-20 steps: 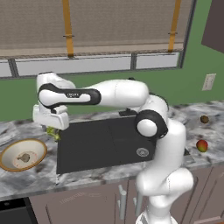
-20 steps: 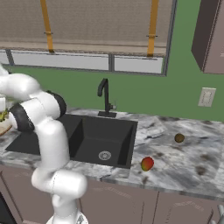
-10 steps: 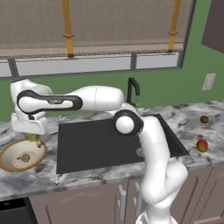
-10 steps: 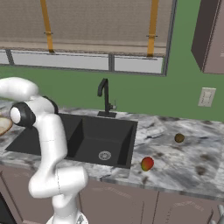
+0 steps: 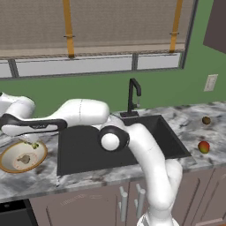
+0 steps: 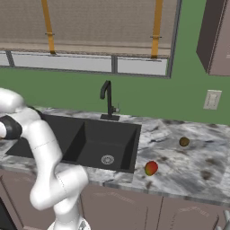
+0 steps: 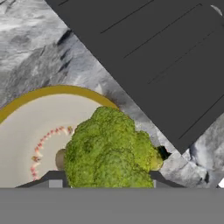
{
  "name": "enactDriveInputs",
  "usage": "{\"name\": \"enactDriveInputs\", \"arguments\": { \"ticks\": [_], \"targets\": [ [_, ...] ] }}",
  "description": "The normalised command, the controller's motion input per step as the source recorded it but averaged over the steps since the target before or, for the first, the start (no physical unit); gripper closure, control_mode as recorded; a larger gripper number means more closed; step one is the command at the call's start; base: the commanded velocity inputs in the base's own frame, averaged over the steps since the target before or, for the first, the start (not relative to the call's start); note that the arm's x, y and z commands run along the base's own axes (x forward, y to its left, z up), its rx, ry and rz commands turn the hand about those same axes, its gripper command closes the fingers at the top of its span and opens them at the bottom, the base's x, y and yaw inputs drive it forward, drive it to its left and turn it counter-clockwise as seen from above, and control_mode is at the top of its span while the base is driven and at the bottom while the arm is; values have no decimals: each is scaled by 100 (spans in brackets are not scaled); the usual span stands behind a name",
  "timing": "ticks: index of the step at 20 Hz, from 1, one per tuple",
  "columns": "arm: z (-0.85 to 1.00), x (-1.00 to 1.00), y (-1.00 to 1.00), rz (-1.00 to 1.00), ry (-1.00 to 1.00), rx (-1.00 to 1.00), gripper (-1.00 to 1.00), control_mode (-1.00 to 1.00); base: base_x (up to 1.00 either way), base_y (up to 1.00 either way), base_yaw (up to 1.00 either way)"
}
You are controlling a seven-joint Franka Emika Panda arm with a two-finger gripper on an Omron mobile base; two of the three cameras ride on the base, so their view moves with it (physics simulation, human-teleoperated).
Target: There is a mixed pile of frozen fruits and vegetables on the counter. Locate all the frozen vegetables and place the items in a bowl on the counter. Take all the frozen fruits and defrost them in a running sink.
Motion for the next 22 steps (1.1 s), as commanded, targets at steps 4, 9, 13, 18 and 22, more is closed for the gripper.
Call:
{"name": "enactDriveInputs", "arguments": {
  "ticks": [4,9,13,18,22],
  "targets": [
    [-12,64,15,-9,29,1,100,-100,0,0,0],
    [-1,36,12,-8,47,0,100,-100,0,0,0],
    [-8,9,21,-7,0,-3,100,-100,0,0,0],
    [-30,0,32,-7,0,-5,100,-100,0,0,0],
    [-48,0,35,-2,0,-6,100,-100,0,0,0]
  ]
}}
